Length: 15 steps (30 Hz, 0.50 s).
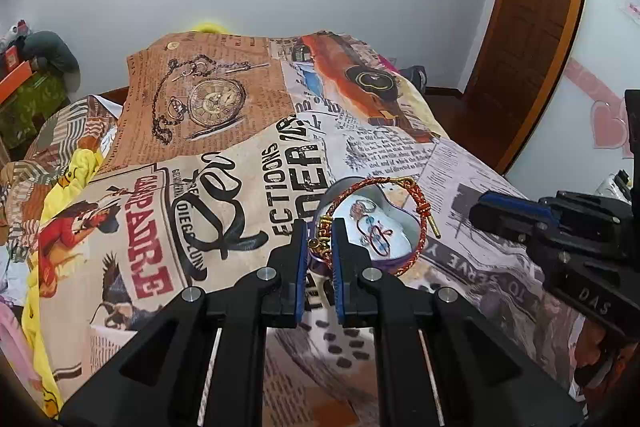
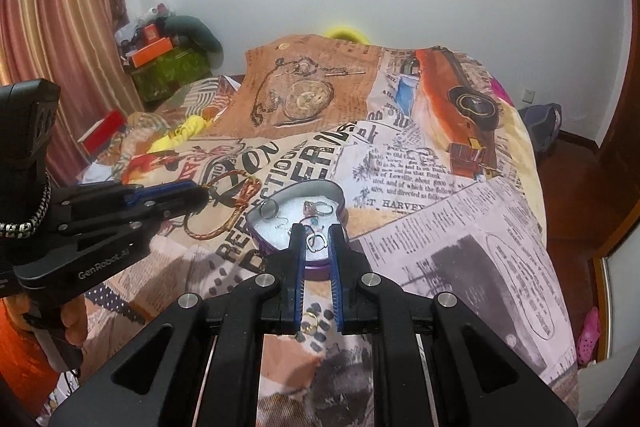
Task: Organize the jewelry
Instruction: 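Carry the bracelet and earring over the purple heart tin with both grippers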
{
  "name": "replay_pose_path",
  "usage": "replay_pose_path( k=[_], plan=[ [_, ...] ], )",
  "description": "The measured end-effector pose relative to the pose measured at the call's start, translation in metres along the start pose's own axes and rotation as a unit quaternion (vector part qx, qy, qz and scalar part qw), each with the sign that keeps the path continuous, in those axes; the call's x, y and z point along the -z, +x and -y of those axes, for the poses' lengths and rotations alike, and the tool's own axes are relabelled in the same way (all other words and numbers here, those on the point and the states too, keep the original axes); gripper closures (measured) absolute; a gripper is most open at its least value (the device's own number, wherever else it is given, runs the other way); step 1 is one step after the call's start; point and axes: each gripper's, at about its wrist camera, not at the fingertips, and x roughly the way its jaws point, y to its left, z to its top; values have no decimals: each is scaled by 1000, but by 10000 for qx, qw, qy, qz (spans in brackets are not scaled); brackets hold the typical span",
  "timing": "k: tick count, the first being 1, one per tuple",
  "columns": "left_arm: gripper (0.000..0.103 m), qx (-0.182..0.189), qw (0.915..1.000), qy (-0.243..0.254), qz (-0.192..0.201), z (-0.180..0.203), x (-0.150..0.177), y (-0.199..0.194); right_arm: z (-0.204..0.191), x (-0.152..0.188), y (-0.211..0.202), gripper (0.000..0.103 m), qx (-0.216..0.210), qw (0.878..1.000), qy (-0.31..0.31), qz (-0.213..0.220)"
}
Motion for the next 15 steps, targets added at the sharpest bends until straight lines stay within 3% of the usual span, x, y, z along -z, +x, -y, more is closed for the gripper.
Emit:
replay_pose_path(
  k=[15],
  plan=[
    [93,92,9992,-72,-385,-3,-12,52,5,-1,41,93,-144,9991,44,-407]
  ],
)
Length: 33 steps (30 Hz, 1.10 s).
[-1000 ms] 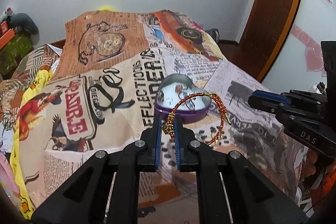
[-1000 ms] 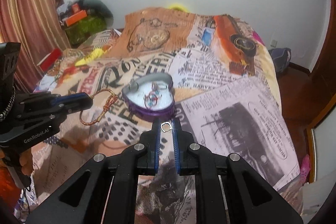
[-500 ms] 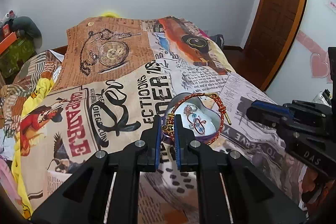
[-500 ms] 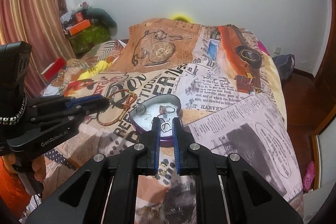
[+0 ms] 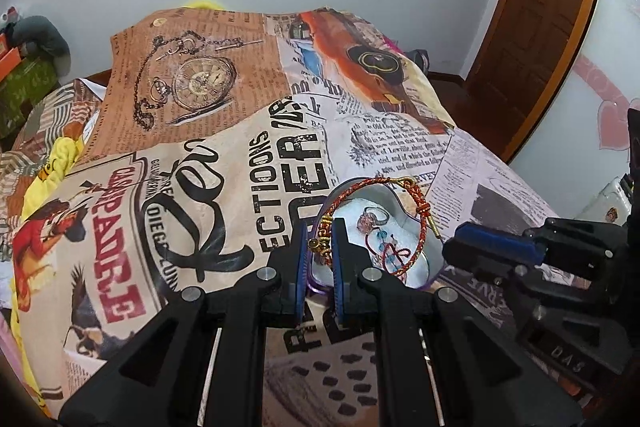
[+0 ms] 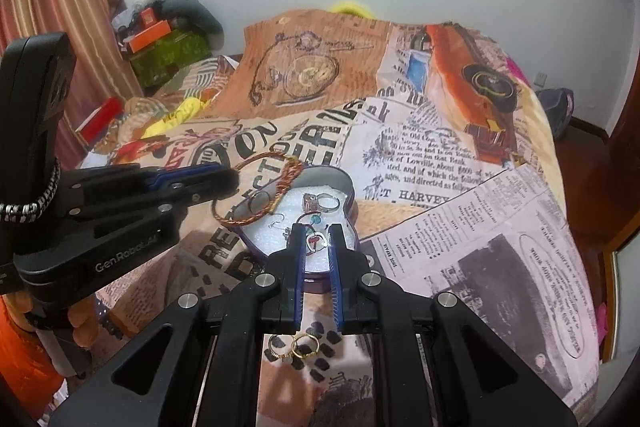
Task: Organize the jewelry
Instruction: 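Carry the bracelet and earring over the purple heart tin with both grippers, then lower the bracelet and earring into the tin and open both grippers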
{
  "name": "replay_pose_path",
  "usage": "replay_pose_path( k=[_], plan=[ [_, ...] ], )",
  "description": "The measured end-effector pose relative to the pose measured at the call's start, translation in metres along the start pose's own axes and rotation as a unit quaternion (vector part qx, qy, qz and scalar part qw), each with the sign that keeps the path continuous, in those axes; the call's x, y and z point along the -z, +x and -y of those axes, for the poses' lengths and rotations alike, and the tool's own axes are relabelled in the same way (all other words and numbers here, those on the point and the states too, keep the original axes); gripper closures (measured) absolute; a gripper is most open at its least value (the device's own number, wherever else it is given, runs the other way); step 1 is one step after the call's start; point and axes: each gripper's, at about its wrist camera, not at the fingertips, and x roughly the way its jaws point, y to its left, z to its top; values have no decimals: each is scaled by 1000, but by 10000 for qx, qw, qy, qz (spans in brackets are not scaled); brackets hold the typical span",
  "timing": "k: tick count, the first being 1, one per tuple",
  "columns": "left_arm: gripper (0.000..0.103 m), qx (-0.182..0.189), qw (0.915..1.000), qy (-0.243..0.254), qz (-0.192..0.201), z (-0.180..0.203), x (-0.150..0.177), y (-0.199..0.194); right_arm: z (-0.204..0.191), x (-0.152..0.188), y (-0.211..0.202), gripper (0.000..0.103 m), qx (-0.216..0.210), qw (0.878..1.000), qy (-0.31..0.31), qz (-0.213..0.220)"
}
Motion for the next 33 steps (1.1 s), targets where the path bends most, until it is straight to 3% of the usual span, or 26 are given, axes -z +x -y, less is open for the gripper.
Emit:
replay_pose_path(
  k=[17,30,33],
  plan=[
    [93,77,9997,73,-217,3,1,21,1,3,30,93,31,9992,-24,-403],
    [92,2,9998,185,-123,11,2,-1,-3,2,30,93,92,9986,-119,-507],
    [88,-4,9998,173,-70,10,2,-9,-3,1,29,91,121,9983,-120,-549]
  ],
)
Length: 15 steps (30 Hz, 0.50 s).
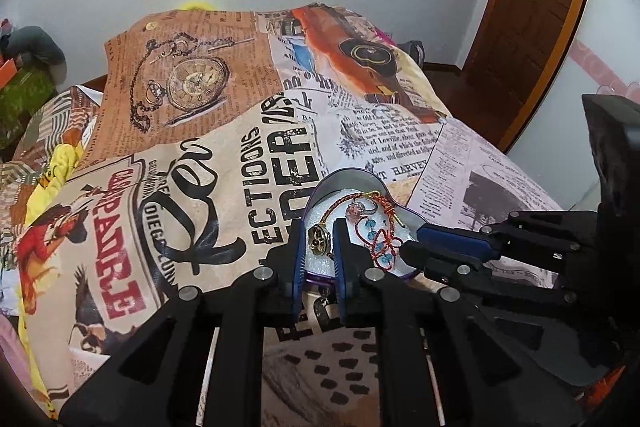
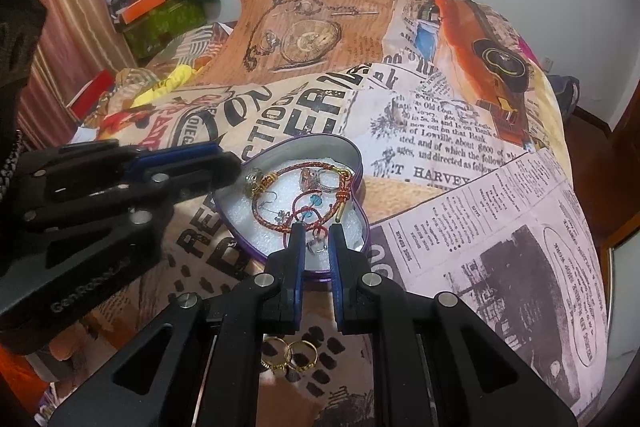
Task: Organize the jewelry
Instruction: 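Lower the bracelet and earring into the tin and open both grippers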
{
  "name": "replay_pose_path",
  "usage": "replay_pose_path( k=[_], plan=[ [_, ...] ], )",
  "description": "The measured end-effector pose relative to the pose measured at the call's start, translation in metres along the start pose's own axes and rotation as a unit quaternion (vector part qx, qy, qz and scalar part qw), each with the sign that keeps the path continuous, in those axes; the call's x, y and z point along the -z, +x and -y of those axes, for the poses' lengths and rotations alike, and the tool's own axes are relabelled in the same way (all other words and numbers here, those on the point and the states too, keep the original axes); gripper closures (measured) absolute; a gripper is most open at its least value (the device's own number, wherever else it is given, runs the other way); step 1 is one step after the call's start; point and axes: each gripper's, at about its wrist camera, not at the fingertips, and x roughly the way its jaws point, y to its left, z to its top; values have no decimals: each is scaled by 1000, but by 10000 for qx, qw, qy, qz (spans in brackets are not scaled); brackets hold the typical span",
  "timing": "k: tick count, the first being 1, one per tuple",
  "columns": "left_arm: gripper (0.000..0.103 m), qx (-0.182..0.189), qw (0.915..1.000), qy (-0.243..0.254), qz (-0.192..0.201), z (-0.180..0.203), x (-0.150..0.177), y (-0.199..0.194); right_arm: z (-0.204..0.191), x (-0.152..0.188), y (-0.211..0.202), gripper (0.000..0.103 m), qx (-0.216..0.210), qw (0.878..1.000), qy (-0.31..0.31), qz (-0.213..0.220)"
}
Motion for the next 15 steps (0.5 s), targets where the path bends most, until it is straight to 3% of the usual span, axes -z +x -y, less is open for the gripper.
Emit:
replay_pose_path(
  k=[4,15],
  plan=[
    [68,-73,9999,-39,119,-2,3,-13,-2,0,-7,86,44,10000,-20,18],
    [68,-136,9996,8,233,2,9,-44,-6,2,-37,83,112,9996,-43,236]
  ],
)
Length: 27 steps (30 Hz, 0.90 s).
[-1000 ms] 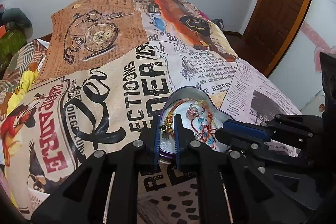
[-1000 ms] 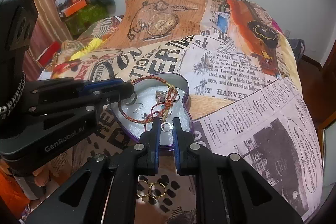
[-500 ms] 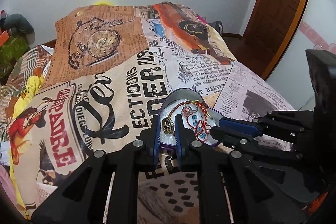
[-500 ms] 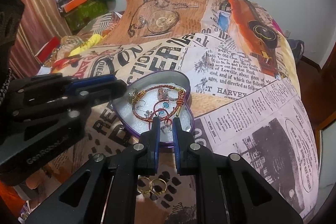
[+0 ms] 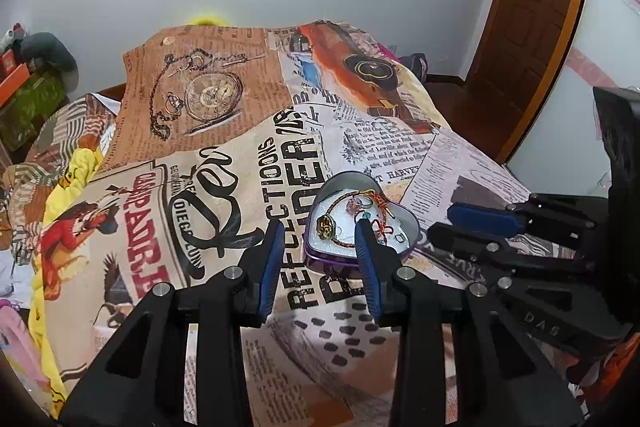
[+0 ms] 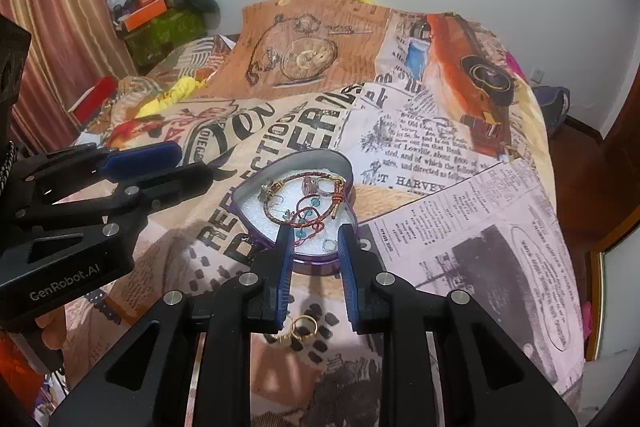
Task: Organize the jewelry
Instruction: 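Lower the bracelet and earring into the tin and open both grippers, then grasp a gold ring with the left gripper while the right gripper grasps another gold ring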
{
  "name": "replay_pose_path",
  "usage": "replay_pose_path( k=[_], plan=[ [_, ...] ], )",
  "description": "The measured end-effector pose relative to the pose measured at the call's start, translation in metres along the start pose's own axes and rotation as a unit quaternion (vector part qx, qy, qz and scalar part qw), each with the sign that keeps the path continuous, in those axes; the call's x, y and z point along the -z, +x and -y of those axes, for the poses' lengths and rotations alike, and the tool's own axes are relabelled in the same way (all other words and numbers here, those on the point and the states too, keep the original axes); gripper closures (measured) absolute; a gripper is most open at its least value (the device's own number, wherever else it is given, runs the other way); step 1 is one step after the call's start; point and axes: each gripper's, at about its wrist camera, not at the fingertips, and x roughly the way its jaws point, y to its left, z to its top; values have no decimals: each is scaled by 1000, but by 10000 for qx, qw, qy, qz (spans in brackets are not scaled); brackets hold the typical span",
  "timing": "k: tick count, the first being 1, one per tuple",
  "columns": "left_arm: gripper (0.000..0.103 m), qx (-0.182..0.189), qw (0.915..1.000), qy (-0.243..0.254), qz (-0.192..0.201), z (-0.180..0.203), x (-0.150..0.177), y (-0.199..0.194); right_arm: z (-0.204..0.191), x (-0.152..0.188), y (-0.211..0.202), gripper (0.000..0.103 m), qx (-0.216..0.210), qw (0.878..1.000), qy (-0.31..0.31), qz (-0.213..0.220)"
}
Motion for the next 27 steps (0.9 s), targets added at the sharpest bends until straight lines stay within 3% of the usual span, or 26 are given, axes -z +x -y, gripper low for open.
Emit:
replay_pose_path(
  k=[14,27],
  plan=[
    [63,47,9998,169,-65,17,19,-20,2,12,-32,82,10,9998,48,170],
    [63,396,9948,366,-861,45,54,22,22,50,-15,82,46,9988,334,-362]
  ],
)
